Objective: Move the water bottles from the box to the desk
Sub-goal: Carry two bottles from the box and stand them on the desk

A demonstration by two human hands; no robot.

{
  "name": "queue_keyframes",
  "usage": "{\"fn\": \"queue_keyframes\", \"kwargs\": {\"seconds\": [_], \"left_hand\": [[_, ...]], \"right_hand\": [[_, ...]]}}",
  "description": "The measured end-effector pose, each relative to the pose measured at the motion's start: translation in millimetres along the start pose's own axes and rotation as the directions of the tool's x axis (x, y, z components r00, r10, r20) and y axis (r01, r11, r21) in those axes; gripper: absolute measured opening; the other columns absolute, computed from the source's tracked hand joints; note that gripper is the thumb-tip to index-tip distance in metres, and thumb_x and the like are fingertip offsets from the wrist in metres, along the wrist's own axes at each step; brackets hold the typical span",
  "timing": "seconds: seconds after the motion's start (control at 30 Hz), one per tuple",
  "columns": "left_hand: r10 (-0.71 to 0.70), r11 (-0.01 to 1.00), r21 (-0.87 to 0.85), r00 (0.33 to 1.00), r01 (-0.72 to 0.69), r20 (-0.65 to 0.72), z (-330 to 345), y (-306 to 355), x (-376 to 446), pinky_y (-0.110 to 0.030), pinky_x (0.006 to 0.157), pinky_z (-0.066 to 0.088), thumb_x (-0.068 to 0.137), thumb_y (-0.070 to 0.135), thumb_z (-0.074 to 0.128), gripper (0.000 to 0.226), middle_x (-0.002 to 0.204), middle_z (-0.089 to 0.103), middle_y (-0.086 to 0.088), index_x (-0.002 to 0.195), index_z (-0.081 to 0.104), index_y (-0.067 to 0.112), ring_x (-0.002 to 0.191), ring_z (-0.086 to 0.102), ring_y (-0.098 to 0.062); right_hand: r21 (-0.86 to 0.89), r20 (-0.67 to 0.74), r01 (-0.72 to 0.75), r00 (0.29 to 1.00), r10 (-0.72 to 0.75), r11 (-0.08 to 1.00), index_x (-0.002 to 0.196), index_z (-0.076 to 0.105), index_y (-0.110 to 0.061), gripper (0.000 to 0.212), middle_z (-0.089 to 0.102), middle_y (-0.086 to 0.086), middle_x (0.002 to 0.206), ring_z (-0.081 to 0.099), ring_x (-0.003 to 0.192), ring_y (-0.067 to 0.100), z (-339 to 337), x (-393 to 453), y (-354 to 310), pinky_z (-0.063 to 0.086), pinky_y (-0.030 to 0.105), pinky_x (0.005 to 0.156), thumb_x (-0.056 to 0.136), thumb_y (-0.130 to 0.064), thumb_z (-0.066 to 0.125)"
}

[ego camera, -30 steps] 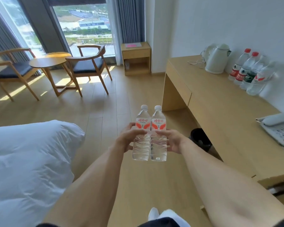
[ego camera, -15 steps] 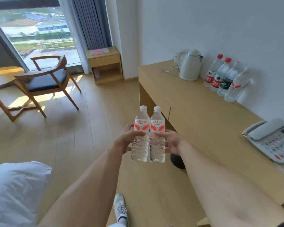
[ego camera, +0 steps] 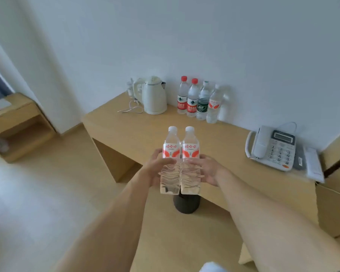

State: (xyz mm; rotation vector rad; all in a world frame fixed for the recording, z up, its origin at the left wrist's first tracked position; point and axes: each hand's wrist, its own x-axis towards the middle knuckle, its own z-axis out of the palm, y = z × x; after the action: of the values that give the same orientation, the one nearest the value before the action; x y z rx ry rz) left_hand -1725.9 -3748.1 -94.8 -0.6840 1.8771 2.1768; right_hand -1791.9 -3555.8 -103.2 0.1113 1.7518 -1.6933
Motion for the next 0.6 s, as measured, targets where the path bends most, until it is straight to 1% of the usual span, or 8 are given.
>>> {"fn": "queue_keyframes", "kwargs": {"seconds": [0.07,0.13,0.23,0.33,0.4,0.47,0.53,0.6], "left_hand": [[0.013,0.998,0.068,0.998,-0.017,0.063,9,17,21,-0.057,0.087,0.057,0.076,0.01,0.079,0.058,0.117,0.069,-0.017,0.126,0.055,0.028,0.099,0.071,-0.035],[0.002,0.992,0.127,0.99,-0.02,0.142,22,30,41,-0.059,0.087,0.057,0.078,0.01,0.078,0.058,0.116,0.068,-0.015,0.126,0.054,0.032,0.102,0.069,-0.035],[0.003,0.985,0.167,0.97,-0.045,0.242,41,47,68,-0.064,0.084,0.056,0.078,0.009,0.08,0.06,0.118,0.067,-0.015,0.125,0.054,0.034,0.109,0.066,-0.039],[0.033,0.978,0.186,0.955,-0.092,0.296,63,59,94,-0.063,0.082,0.057,0.077,0.004,0.079,0.062,0.117,0.066,-0.016,0.126,0.054,0.032,0.106,0.066,-0.037],[0.059,0.973,0.193,0.941,-0.129,0.332,77,66,111,-0.058,0.083,0.056,0.078,0.0,0.078,0.063,0.111,0.067,-0.014,0.129,0.053,0.027,0.095,0.067,-0.031],[0.08,0.97,0.191,0.936,-0.153,0.342,89,72,127,-0.051,0.077,0.057,0.077,-0.003,0.078,0.066,0.104,0.069,-0.011,0.132,0.051,0.022,0.086,0.067,-0.026],[0.096,0.966,0.195,0.936,-0.169,0.339,99,81,141,-0.039,0.067,0.055,0.076,-0.006,0.078,0.068,0.105,0.07,-0.01,0.133,0.051,0.02,0.085,0.068,-0.023],[0.11,0.962,0.195,0.927,-0.189,0.358,105,90,156,-0.034,0.065,0.052,0.075,-0.008,0.077,0.068,0.111,0.07,-0.012,0.132,0.052,0.019,0.091,0.069,-0.022]], "right_hand": [[0.049,-0.073,0.028,0.997,-0.025,0.998,0.12,0.063,-0.017,0.043,0.074,0.008,0.113,0.071,0.104,0.028,-10,5,-8,0.056,0.049,0.091,0.082,-0.023,0.082],[0.081,-0.148,0.055,0.988,-0.042,0.995,0.117,0.063,-0.02,0.042,0.074,0.006,0.113,0.071,0.103,0.027,-23,7,-14,0.054,0.051,0.095,0.081,-0.022,0.083],[0.108,-0.234,0.09,0.97,-0.063,0.99,0.115,0.061,-0.021,0.04,0.073,0.006,0.115,0.07,0.106,0.027,-43,10,-24,0.055,0.049,0.093,0.081,-0.02,0.082],[0.121,-0.312,0.152,0.944,-0.108,0.981,0.118,0.058,-0.024,0.046,0.069,0.001,0.119,0.066,0.11,0.022,-64,16,-33,0.051,0.045,0.094,0.081,-0.017,0.083],[0.079,-0.358,0.196,0.921,-0.155,0.977,0.121,0.056,-0.025,0.05,0.068,-0.002,0.12,0.063,0.112,0.017,-78,23,-38,0.045,0.038,0.096,0.08,-0.016,0.083],[0.04,-0.379,0.226,0.905,-0.194,0.973,0.121,0.054,-0.025,0.052,0.068,-0.003,0.119,0.061,0.11,0.011,-91,32,-45,0.041,0.032,0.095,0.08,-0.013,0.083],[0.026,-0.383,0.245,0.898,-0.217,0.969,0.123,0.051,-0.026,0.055,0.067,-0.002,0.119,0.061,0.105,0.007,-103,42,-52,0.043,0.025,0.083,0.081,-0.008,0.081],[0.01,-0.375,0.254,0.898,-0.231,0.967,0.121,0.051,-0.029,0.056,0.068,-0.002,0.12,0.062,0.105,0.007,-114,53,-60,0.043,0.022,0.078,0.08,-0.007,0.081]]}}
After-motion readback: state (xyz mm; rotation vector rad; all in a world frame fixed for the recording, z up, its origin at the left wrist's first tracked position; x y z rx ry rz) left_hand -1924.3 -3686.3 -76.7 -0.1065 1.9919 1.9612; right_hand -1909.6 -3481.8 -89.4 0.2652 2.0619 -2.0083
